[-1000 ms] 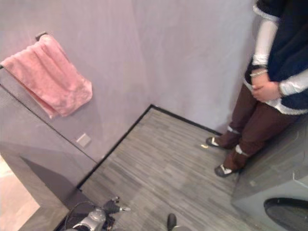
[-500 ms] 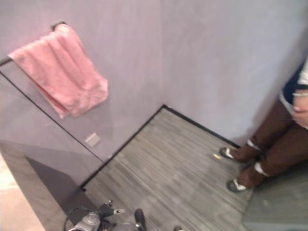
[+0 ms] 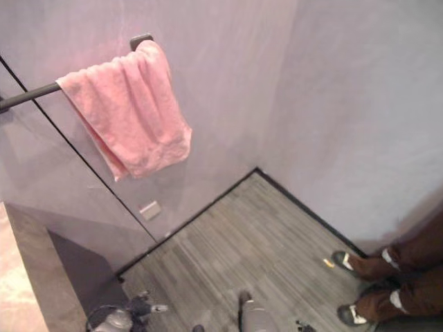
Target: Put brush and paste in cup on sink, flatten towel.
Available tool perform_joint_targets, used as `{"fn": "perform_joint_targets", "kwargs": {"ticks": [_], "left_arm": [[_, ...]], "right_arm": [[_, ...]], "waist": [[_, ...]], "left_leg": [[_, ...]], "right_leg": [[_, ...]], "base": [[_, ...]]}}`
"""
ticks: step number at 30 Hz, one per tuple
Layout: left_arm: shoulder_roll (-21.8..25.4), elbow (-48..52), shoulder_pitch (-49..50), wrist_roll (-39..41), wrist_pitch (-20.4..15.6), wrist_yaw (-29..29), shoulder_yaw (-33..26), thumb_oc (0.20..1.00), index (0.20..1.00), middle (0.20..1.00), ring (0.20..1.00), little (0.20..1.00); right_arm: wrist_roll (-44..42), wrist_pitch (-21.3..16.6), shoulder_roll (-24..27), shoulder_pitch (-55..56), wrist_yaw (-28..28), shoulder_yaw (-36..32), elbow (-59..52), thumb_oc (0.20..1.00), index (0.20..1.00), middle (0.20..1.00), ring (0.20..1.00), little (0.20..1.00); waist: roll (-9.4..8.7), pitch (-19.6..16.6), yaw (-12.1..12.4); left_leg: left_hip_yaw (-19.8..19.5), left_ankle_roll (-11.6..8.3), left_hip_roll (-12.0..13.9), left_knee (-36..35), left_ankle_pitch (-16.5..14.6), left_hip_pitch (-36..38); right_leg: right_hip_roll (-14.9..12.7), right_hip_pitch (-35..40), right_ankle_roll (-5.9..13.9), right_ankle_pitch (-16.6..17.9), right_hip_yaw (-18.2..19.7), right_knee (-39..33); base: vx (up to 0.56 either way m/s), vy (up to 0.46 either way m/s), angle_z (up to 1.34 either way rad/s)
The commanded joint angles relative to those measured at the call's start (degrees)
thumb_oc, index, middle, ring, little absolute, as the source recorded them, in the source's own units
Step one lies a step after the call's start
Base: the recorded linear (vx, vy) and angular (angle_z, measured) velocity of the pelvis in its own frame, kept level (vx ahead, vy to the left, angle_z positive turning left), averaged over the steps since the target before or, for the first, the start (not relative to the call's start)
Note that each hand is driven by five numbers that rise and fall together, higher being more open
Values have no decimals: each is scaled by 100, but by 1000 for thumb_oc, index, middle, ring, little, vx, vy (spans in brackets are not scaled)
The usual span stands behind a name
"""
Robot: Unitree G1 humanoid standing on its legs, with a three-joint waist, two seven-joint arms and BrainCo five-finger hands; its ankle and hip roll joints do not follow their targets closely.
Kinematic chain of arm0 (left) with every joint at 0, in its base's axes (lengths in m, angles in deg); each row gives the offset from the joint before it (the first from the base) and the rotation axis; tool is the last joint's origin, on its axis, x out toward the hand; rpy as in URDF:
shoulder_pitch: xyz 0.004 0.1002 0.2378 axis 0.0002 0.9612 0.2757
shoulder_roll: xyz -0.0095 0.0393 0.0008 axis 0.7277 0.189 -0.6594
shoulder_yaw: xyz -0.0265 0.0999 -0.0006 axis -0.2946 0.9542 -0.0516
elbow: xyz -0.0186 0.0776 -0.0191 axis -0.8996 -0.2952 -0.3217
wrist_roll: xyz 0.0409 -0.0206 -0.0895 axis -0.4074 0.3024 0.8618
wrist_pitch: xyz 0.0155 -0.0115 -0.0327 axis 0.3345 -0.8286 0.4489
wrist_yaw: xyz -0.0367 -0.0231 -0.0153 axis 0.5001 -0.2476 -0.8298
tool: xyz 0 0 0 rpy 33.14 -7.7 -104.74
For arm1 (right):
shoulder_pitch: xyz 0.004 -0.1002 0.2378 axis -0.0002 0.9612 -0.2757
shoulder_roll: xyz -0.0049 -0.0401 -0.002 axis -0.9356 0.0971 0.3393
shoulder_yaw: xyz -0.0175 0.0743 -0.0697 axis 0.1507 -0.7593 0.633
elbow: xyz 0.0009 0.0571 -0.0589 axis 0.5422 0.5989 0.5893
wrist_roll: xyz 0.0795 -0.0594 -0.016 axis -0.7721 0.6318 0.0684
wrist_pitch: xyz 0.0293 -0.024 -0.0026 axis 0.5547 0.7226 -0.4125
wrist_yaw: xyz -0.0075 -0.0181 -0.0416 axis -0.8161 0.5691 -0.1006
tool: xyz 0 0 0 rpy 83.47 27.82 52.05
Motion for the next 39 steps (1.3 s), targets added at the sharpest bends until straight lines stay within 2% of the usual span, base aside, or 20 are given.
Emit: {"fn": "perform_joint_targets", "kwargs": {"ticks": [1,4,9,11,14,16,17,19,20,21,22,23,24,26,28,30,33,35,36,39], "left_arm": [[124,16,-70,-183,-168,-53,-46,1000,1000,1000,1000,1000],[78,-86,-8,-212,-138,-18,-60,1000,1000,1000,1000,1000],[48,-398,51,-237,-93,5,-131,1000,1000,1000,1000,1000],[52,-456,51,-252,-72,13,-147,1000,1000,1000,1000,1000],[141,-473,-2,-174,-48,-18,-205,1000,1000,1000,1000,1000],[174,-369,-90,-97,-48,-61,-186,1000,1000,1000,1000,1000],[154,-319,-155,-76,-48,-88,-140,1000,1000,1000,1000,1000],[156,-255,-172,-85,-49,-112,-79,1000,1000,1000,1000,1000],[168,-227,-178,-99,-53,-128,-58,1000,1000,1000,1000,1000],[209,-229,-191,-63,-52,-161,-95,1000,1000,1000,1000,1000],[228,-266,-195,-70,-31,-185,-137,1000,1000,1000,1000,1000],[228,-266,-195,-70,-30,-185,-137,1000,1000,1000,1000,1000],[261,-304,-172,-71,2,-185,-224,1000,1000,1000,1000,1000],[281,-408,-86,-116,22,-168,-263,1000,1000,1000,1000,1000],[285,-444,-38,-250,13,-137,-179,1000,1000,1000,1000,1000],[275,-414,-28,-265,2,-137,-149,1000,1000,1000,1000,1000],[235,-267,-38,-341,-24,-151,-35,1000,1000,1000,1000,1000],[264,-172,-72,-415,-22,-139,123,1000,1000,1000,1000,1000],[287,-181,-81,-450,-14,-129,175,1000,1000,1000,1000,1000],[311,-314,-77,-517,-26,-111,122,1000,1000,1000,1000,1000]], "right_arm": [[-37,-70,227,78,-85,76,-276,1000,1000,1000,1000,1000],[99,-42,203,91,-130,142,-108,1000,1000,1000,1000,1000],[124,-22,206,71,-235,259,228,1000,1000,1000,1000,1000],[153,-27,243,52,-251,288,307,1000,1000,1000,1000,1000],[80,-50,370,51,-220,225,462,1000,1000,1000,1000,1000],[10,-53,440,54,-194,162,514,1000,1000,1000,1000,1000],[4,-39,429,104,-154,106,650,1000,1000,1000,1000,1000],[58,2,422,101,-130,105,757,1000,1000,1000,1000,1000],[100,9,433,94,-110,115,796,1000,1000,1000,1000,1000],[163,5,407,70,-115,131,873,1000,1000,1000,1000,1000],[227,22,375,67,-120,142,921,1000,1000,1000,1000,1000],[227,22,375,66,-120,143,922,1000,1000,1000,1000,1000],[215,30,379,60,-148,91,925,1000,1000,1000,1000,1000],[168,62,349,38,-152,37,944,1000,1000,1000,1000,1000],[103,69,235,102,-126,-195,982,1000,1000,1000,1000,1000],[106,68,207,128,-133,-212,995,1000,1000,1000,1000,1000],[213,101,77,142,-109,-167,1052,1000,1000,1000,1000,1000],[267,105,-66,26,-85,-3,1024,1000,1000,1000,1000,1000],[250,92,-105,-3,-78,72,980,1000,1000,1000,1000,1000],[220,63,-115,-73,-94,160,911,1000,1000,1000,1000,1000]], "waist": [[-45,161,-238],[-82,94,-261],[-66,-103,-330],[-46,-126,-343],[-126,-80,-323],[-179,-1,-310],[-227,44,-254],[-269,70,-160],[-256,91,-112],[-220,117,-24],[-183,121,-77],[-189,140,-54],[-121,48,-142],[-109,-91,-171],[-194,-243,-241],[-215,-270,-233],[-276,-306,-192],[-251,-264,-159],[-216,-271,-234],[-144,-201,-314]], "left_leg": [[6,-421,-382,355,95,1],[-237,-532,-335,263,87,361],[-446,-709,-139,609,57,510],[-490,-802,-88,856,170,441],[-520,-1070,28,2071,822,-179],[-203,-1048,155,2111,915,-493],[232,-925,254,1795,685,-877],[487,-843,352,1438,564,-1400],[555,-870,468,1222,731,-1563],[657,-1016,813,800,1225,-1752],[1261,-1179,1350,495,1634,-1660],[1289,-1186,1352,463,1649,-1613],[1887,-1306,1701,284,1897,-1472],[1947,-1254,1653,427,1682,-1342],[2166,-1123,1447,1051,1225,-1449],[2235,-1075,1376,1134,1115,-1436],[2206,-887,1066,1128,865,-1420],[2122,-759,843,924,792,-1345],[2027,-734,742,810,774,-1287],[1796,-720,570,648,687,-1042]], "right_leg": [[-99,251,290,834,57,-506],[-123,299,295,949,-422,-647],[295,546,52,753,-187,-298],[338,617,-30,685,-227,-270],[426,970,-312,369,-281,-211],[319,1112,-365,208,-395,-196],[168,1322,-341,73,-515,-259],[10,1514,-284,-62,-629,-314],[-10,1613,-279,-123,-633,-327],[-20,1814,-254,-214,-618,-352],[-123,1966,-221,-319,-697,-325],[-120,1982,-224,-319,-674,-322],[-119,2099,-182,-416,-762,-279],[-229,2283,-88,-566,-756,-211],[-654,2495,99,-398,-606,-199],[-749,2509,152,-302,-575,-201],[-1020,2421,281,281,-445,-119],[-921,2203,282,512,-294,208],[-661,2086,253,400,-6,197],[-466,1671,255,337,197,-167]], "base": [[338,-102,59],[285,-118,66],[316,-192,41],[247,-191,8],[239,-239,51],[196,-136,35],[250,-62,58],[249,28,120],[367,138,56],[447,222,-13],[368,189,-65],[354,259,-62],[199,154,-63],[366,365,-56],[367,544,-18],[130,311,10],[68,239,20],[63,308,22],[64,203,52],[138,141,32]]}}
